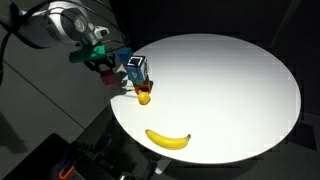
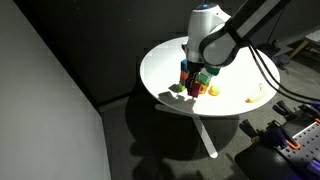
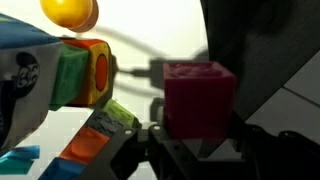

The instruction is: Put the pink block on top of the blue block

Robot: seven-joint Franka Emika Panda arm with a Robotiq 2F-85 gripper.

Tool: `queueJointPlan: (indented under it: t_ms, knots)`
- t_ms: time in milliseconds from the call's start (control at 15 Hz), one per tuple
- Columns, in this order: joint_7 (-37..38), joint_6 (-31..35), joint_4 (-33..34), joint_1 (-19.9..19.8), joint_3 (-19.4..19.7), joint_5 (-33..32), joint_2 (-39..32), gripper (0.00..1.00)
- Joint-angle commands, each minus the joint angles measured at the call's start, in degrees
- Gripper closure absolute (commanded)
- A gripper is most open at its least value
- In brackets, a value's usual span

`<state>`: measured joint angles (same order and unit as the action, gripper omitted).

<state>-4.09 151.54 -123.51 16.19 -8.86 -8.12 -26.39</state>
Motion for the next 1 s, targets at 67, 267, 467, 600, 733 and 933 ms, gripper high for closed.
queueJointPlan:
  t_ms: [67, 267, 467, 600, 733, 933]
  knots:
    - [0.6, -0.1, 0.0, -0.5, -0.4, -0.3, 0.1, 0.43]
    - [0.7, -0.1, 0.0, -0.5, -0.4, -0.3, 0.1, 0.43]
    - [0.7, -0.1, 0.0, -0.5, -0.4, -0.3, 0.1, 0.43]
    - [0.7, -0.1, 0.0, -0.4, -0.4, -0.3, 0.1, 0.43]
    - [0.7, -0.1, 0.0, -0.4, -0.4, -0.3, 0.1, 0.43]
    - [0.5, -0.1, -0.3, -0.7, -0.5, -0.2, 0.9, 0.68]
